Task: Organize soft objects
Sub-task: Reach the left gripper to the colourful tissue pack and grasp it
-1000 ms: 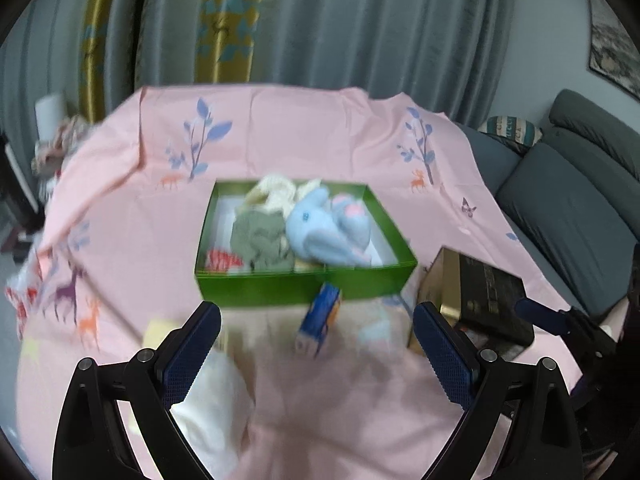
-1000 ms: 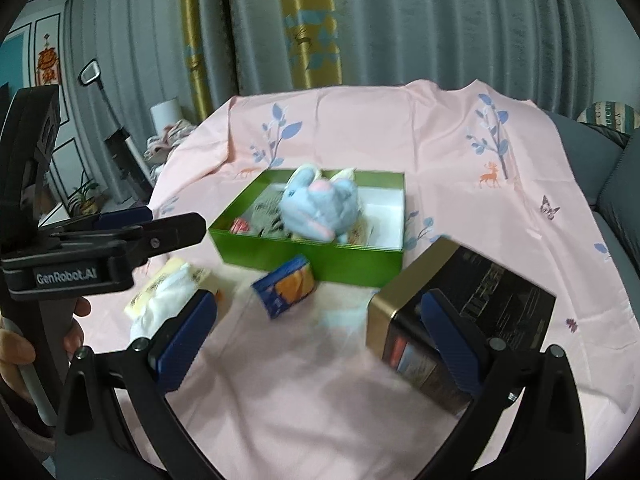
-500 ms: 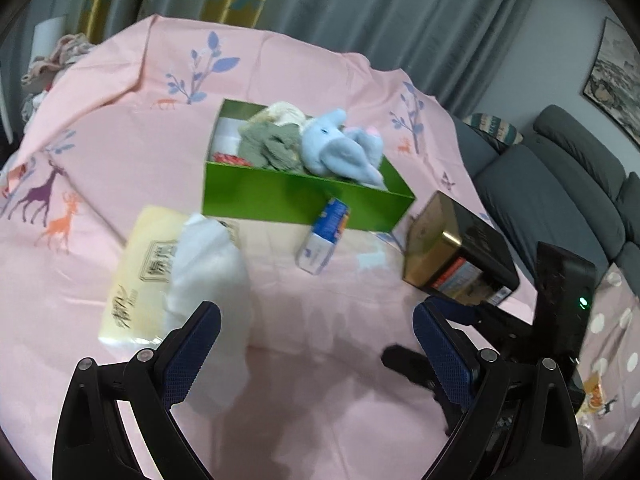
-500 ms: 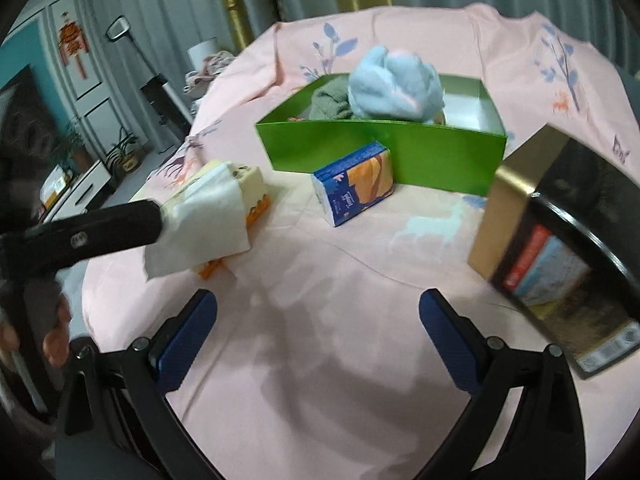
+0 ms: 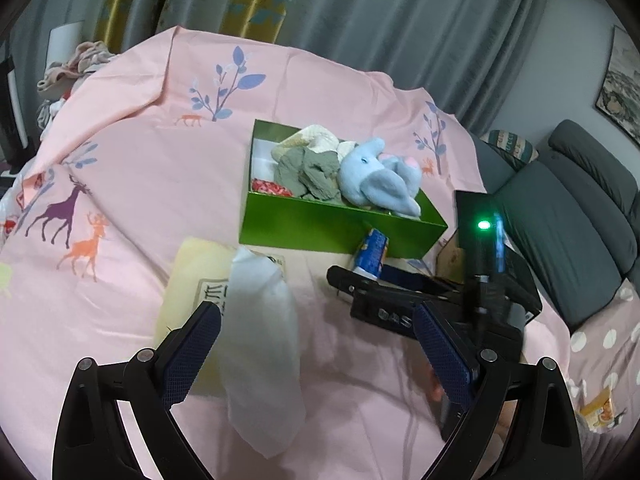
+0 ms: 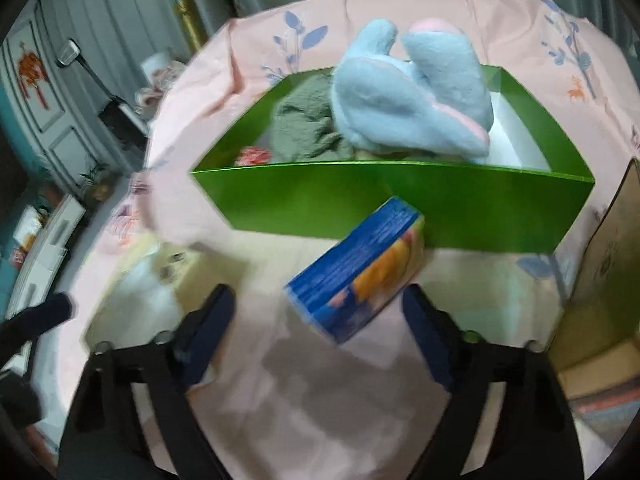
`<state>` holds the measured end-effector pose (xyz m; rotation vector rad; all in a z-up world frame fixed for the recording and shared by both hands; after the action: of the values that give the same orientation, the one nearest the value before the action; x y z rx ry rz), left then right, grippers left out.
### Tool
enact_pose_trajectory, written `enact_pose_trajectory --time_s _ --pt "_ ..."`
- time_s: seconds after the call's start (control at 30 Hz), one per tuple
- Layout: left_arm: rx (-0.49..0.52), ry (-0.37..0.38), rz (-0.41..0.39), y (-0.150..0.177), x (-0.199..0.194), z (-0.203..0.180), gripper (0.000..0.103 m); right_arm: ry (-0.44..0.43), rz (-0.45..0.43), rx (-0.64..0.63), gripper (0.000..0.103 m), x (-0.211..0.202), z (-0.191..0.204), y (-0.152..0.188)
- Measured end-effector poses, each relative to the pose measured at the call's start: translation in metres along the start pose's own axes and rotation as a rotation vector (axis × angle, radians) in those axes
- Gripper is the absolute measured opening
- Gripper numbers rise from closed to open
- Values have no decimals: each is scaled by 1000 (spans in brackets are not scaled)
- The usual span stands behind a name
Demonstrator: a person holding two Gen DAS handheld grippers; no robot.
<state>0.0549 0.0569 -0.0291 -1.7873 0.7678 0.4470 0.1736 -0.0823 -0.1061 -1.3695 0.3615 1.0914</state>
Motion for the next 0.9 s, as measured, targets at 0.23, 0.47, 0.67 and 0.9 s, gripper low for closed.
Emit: enact_pose_trajectory --time_s 0.23,0.47,0.67,0.9 --pt "-6 23 39 2 9 -2 97 -148 30 55 39 -26 -19 19" --pt "63 145 119 11 32 -51 97 -391 111 123 41 -79 -38 81" --pt "108 187 234 31 65 -85 97 -318 83 186 69 -110 -72 110" --pt "114 160 288 45 90 -98 97 -238 22 68 77 -121 -76 112"
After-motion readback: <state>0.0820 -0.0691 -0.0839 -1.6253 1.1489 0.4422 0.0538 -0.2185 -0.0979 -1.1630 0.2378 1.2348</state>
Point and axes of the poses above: each gripper's, at about its wrist camera, not at the fingertips, and x roughly the way its jaws point, z to its left, y to its underside, the point moved 4 cm from there along x, roughly the way its jaws point, and after that the axes turned 2 degrees about x, right-handed, at the moved point
